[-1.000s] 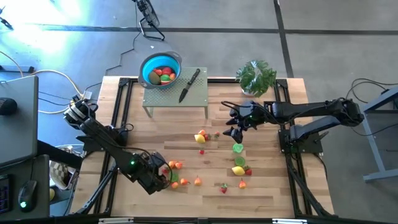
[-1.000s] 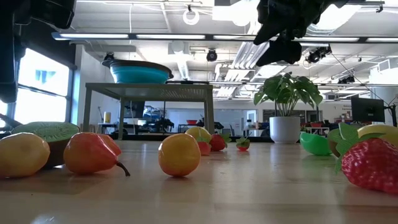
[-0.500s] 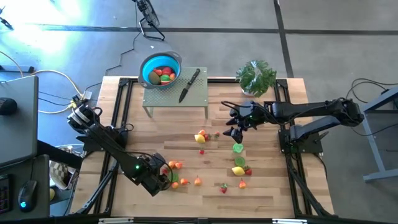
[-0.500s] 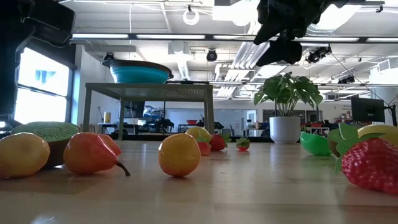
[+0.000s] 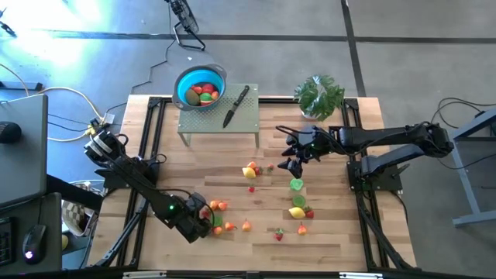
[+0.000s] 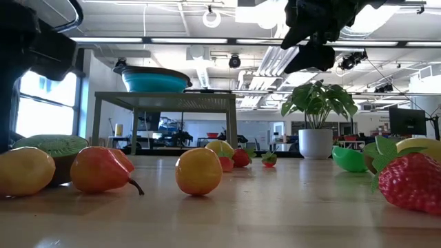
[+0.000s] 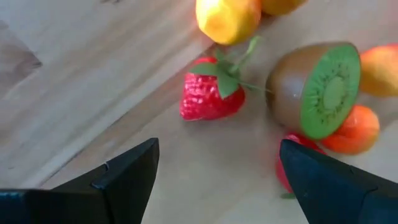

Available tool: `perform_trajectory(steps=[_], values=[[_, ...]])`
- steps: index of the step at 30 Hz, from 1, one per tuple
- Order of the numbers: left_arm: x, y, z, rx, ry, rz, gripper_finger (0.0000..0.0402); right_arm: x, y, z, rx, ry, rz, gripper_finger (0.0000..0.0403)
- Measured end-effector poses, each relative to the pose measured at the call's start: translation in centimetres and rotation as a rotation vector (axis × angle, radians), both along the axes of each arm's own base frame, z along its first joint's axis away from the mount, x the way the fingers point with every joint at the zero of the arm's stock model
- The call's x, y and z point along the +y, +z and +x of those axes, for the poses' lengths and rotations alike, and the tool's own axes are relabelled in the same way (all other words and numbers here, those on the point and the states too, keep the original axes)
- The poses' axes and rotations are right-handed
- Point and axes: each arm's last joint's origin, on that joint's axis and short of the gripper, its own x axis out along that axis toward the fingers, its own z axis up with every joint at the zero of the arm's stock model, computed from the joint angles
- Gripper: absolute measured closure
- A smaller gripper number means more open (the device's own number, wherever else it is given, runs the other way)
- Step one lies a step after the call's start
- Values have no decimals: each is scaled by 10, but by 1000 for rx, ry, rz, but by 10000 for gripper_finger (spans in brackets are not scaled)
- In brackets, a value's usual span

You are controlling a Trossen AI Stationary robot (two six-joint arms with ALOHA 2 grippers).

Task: Pick & Place Fruit
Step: Put the strawberry into the strainer bowl on the shelf

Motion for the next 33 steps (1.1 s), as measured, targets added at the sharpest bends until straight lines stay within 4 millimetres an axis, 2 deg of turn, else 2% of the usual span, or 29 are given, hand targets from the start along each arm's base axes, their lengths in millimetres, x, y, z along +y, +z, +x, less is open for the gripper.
perform_trajectory(steps=[8, 18, 27, 33], values=[[6, -2, -4, 13, 133, 40, 78, 0, 0, 0, 0, -4, -8, 127], [6, -1, -1, -30, 154, 38, 78, 0, 0, 0, 0, -4, -8, 127], [26, 0, 20, -53, 176, 14, 78, 0, 0, 0, 0, -3, -8, 127], [33, -1, 24, 35, 129, -60, 78, 0, 0, 0, 0, -2, -8, 127]])
